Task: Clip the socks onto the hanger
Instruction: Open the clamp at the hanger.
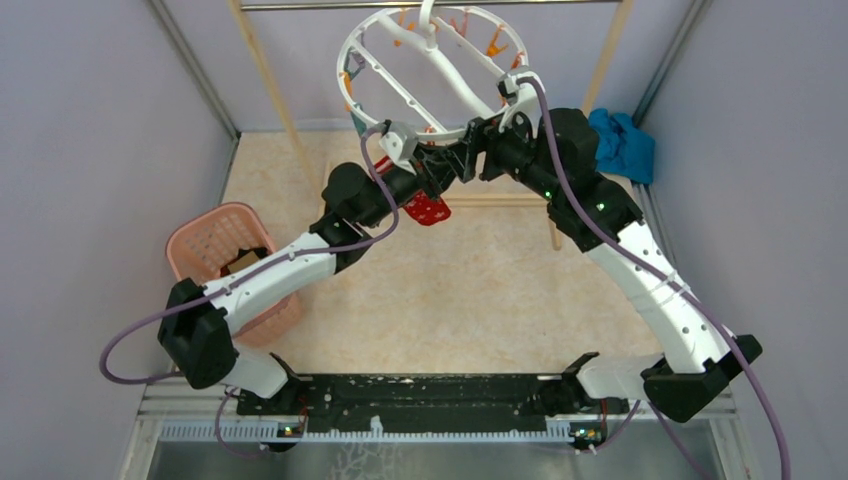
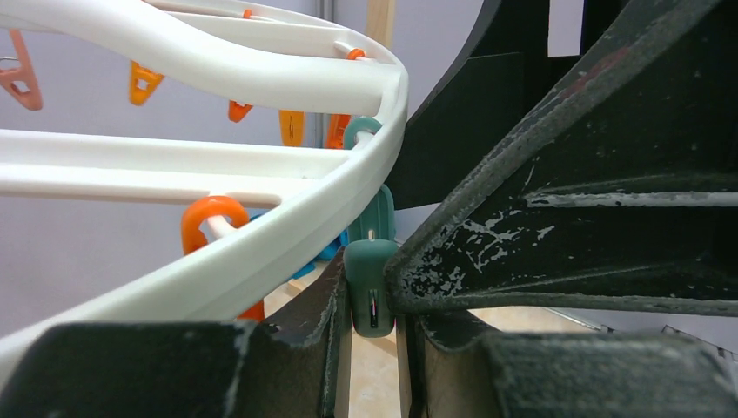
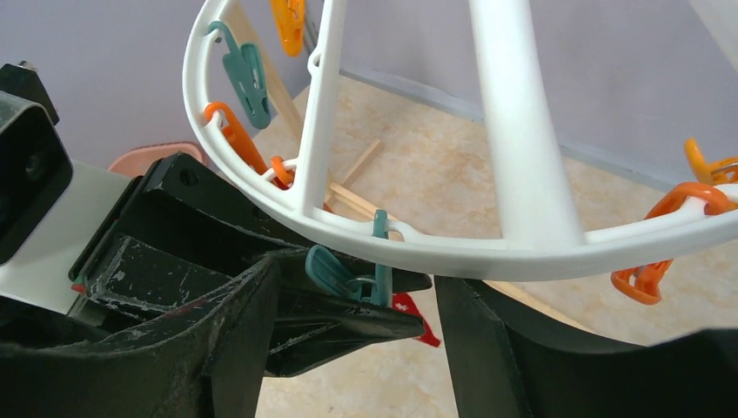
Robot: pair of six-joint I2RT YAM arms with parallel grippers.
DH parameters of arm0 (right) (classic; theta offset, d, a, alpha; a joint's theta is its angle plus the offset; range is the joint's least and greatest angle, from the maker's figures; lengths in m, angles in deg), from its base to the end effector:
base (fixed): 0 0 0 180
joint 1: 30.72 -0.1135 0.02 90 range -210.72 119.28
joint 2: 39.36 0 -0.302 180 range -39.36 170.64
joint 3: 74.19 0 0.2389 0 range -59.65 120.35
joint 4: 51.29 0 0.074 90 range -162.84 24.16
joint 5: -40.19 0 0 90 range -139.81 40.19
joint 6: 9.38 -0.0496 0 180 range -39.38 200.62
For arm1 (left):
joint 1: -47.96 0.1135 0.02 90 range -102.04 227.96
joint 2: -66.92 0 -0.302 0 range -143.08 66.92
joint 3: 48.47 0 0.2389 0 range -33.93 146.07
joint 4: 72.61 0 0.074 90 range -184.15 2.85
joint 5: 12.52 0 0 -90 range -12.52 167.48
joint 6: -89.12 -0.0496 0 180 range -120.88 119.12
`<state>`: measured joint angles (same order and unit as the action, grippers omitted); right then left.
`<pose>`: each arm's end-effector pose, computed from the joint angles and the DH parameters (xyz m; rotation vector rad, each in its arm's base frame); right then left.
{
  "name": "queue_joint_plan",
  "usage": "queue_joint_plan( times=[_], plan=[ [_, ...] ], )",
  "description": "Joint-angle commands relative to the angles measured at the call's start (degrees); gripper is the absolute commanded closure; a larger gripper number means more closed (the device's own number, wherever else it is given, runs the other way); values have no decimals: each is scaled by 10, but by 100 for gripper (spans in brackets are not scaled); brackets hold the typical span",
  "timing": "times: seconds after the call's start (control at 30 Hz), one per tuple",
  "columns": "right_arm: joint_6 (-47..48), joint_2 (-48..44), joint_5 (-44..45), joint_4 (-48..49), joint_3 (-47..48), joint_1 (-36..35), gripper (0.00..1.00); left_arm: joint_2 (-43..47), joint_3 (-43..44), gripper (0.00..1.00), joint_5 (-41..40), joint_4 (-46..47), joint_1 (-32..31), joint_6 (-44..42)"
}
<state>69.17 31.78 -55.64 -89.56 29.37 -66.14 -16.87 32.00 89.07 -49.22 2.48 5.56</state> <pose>0.1982 0.1471 0.5148 -0.4343 1.6653 0.6976 0.2320 -0.2501 0.4420 0.5963 1.1321 -0.9082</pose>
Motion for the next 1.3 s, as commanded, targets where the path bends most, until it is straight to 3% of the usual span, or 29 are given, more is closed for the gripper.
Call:
queue_joint_plan(
  times=[0.0,0.3,0.63,0.83,0.93,1.0,1.17,1.27],
  plan=[
    [21,4,7,29,37,-2,35,17,25,100,31,-16,-2,4],
    [20,12,16,34,38,-2,62,22,35,100,34,-28,-1,5],
    [12,22,29,39,40,-2,100,37,30,100,23,-39,0,-8],
    [7,22,33,44,40,-2,100,47,18,91,11,-40,1,-17],
    [5,21,27,44,39,-2,100,43,21,100,9,-40,2,-19],
    [7,21,22,42,40,-2,100,35,30,100,17,-45,3,-19],
    [11,23,12,40,41,-2,76,22,47,100,31,-56,4,-13],
    [12,25,7,40,42,-2,73,16,61,100,35,-75,4,-12]
  ],
)
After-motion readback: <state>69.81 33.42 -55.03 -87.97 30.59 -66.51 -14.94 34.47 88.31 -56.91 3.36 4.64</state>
